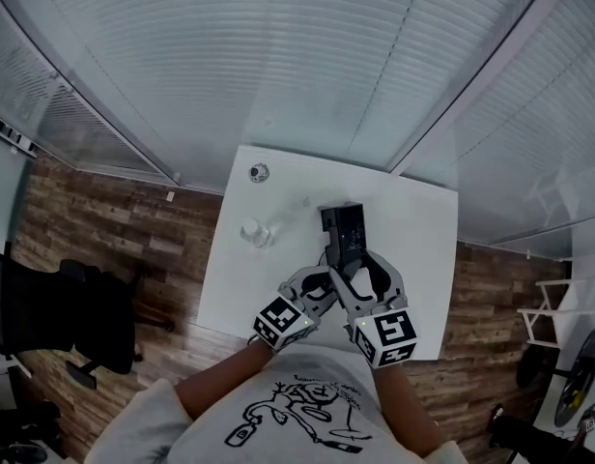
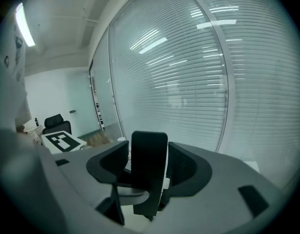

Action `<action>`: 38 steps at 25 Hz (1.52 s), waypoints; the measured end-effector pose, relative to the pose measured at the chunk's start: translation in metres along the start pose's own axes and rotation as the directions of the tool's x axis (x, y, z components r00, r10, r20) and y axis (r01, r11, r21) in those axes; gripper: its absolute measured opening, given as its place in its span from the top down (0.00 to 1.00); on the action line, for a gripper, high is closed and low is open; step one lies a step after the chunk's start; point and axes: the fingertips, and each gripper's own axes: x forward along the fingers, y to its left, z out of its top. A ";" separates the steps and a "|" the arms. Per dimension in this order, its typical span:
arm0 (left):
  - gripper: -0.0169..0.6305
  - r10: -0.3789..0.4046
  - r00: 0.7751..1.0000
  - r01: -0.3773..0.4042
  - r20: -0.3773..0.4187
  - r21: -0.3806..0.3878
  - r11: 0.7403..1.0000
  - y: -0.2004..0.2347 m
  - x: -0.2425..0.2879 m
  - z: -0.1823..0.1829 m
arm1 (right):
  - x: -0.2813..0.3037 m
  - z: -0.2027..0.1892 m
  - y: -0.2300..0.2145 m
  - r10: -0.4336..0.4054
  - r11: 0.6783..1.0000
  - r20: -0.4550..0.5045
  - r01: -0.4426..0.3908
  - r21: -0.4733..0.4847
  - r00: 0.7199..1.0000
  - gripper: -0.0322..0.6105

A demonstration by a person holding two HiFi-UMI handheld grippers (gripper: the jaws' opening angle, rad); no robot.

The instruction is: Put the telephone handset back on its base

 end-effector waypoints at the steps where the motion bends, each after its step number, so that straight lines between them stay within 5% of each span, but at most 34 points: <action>1: 0.86 -0.001 1.000 0.001 -0.004 -0.005 1.000 0.001 0.002 -0.003 | 0.002 -0.004 -0.002 -0.009 1.000 -0.008 0.009 0.001 1.000 0.58; 7: 0.86 -0.007 1.000 0.006 -0.029 -0.035 0.999 0.011 0.015 -0.023 | 0.014 -0.022 -0.016 -0.017 1.000 -0.044 0.018 0.019 0.999 0.62; 18: 0.84 0.053 0.993 -0.050 -0.101 0.031 0.998 0.039 0.035 -0.048 | 0.040 -0.037 -0.033 -0.029 0.999 -0.069 0.030 0.016 0.997 0.62; 29: 0.74 0.141 0.967 -0.130 -0.212 0.065 0.989 0.070 0.042 -0.078 | 0.067 -0.051 -0.042 -0.033 0.999 -0.109 0.033 0.005 0.993 0.62; 38: 0.68 0.234 0.919 -0.234 -0.316 0.038 0.971 0.097 0.044 -0.109 | 0.092 -0.070 -0.051 -0.031 0.999 -0.163 0.036 0.024 0.986 0.62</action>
